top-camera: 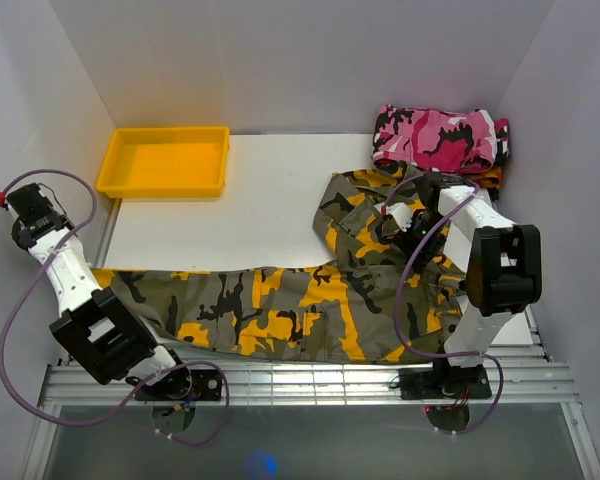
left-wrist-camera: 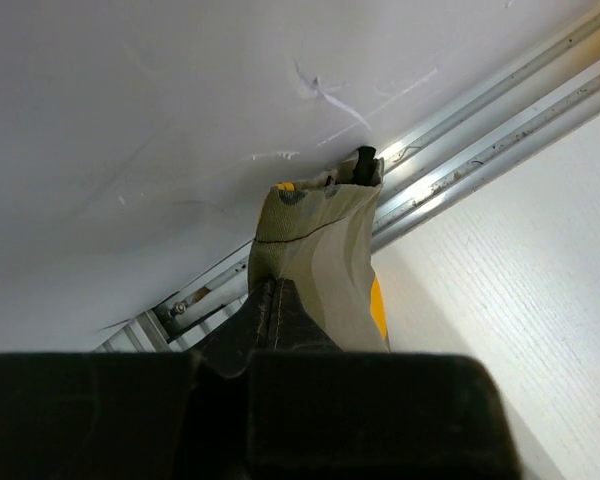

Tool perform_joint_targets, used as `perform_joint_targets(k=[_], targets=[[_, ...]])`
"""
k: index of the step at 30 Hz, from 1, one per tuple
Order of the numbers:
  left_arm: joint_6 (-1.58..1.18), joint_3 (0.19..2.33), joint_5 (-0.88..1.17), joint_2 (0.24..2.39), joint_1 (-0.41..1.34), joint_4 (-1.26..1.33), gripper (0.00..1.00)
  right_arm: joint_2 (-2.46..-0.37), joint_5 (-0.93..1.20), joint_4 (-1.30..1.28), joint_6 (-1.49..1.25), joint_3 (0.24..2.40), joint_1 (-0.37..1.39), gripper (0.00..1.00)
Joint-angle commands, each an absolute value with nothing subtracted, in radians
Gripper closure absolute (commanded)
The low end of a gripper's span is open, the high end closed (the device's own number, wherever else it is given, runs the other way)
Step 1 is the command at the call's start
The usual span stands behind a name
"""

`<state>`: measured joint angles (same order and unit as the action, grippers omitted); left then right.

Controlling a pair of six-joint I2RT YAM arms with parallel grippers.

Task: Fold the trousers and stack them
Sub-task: Flatten the trousers out

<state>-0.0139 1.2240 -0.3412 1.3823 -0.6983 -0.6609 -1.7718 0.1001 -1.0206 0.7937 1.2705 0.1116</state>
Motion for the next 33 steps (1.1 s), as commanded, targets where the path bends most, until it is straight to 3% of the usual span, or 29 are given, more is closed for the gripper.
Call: perform_joint_targets(k=[1,11,14,18,22,25,29,33], targets=[[-0.095,1.278,-0.41,1.352,-0.701,-0.706,1.0,-1.744,0.104,-1.052,0.804,1.315,0.106,0.44],[-0.014,1.178,-0.401,1.088,-0.712,-0.773,1.0,-1.703,0.075,-1.049,0.828,1.287,0.084,0.45],[-0.043,1.189,-0.385,1.13,-0.712,-0.782,1.0,-1.709,0.074,-1.048,0.828,1.292,0.078,0.45],[-0.153,1.212,-0.379,1.342,-0.69,-0.778,1.0,-1.727,0.078,-1.051,0.818,1.315,0.075,0.45],[-0.233,1.29,-0.292,1.619,-0.623,-0.709,0.59,-1.743,0.094,-1.086,0.801,1.364,0.075,0.45],[-0.213,1.405,-0.209,1.681,-0.546,-0.662,0.52,-1.73,0.115,-1.104,0.801,1.391,0.075,0.45],[-0.068,1.387,-0.025,1.556,-0.489,-0.49,0.36,-1.688,0.166,-1.182,0.824,1.393,0.077,0.46],[0.145,1.396,0.023,1.51,-0.482,-0.589,0.27,-1.634,0.169,-1.232,0.876,1.326,0.077,0.46]])
